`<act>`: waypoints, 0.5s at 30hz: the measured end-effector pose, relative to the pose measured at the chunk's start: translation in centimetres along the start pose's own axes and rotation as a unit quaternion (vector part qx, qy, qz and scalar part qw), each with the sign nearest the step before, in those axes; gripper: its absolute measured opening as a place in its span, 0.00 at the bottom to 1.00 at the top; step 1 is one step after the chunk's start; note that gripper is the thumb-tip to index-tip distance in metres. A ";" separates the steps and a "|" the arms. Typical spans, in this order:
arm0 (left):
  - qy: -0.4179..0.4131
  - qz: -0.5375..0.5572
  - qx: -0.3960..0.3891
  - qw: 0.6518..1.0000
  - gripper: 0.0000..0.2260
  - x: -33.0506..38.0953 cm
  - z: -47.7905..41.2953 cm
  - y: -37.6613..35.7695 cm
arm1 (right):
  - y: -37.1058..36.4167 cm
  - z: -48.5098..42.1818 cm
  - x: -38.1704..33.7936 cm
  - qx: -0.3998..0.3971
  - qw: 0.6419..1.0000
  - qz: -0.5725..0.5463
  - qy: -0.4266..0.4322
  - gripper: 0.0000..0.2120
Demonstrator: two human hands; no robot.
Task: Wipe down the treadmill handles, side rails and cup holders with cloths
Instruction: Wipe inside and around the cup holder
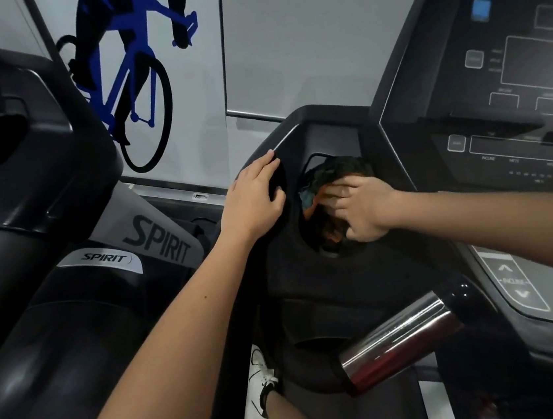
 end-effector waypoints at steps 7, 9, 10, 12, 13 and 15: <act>0.000 0.005 0.000 1.000 0.22 0.1 0.2 0.0 | 2.1 1.9 -2.0 -0.089 0.985 -0.131 0.070 0.23; 0.002 0.005 0.000 1.000 0.22 0.1 0.1 0.0 | 2.6 2.8 -1.5 -0.066 0.954 -0.275 0.096 0.20; 0.004 0.005 0.000 1.000 0.22 0.1 0.1 0.0 | 2.7 3.2 -1.1 -0.054 0.928 -0.351 0.110 0.17; 0.005 0.003 0.001 1.000 0.23 0.1 0.1 -0.1 | 2.1 3.0 -0.5 -0.052 0.860 -0.492 0.126 0.14; 0.004 -0.001 0.002 1.000 0.23 0.1 0.0 -0.1 | 1.9 3.0 -0.6 -0.064 0.841 -0.521 0.129 0.14; 0.004 -0.011 0.003 1.000 0.23 0.2 0.0 -0.2 | 1.8 2.5 -1.3 -0.095 0.844 -0.511 0.131 0.16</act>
Point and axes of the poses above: each hand's wrist, its own z-axis away from the middle knuckle, its own y-axis out of the back of the hand, x = y × z, the point moved 2 cm from there along -z, towards the middle knuckle, and after that the axes turned 3 degrees about z, right-handed, at the moved point
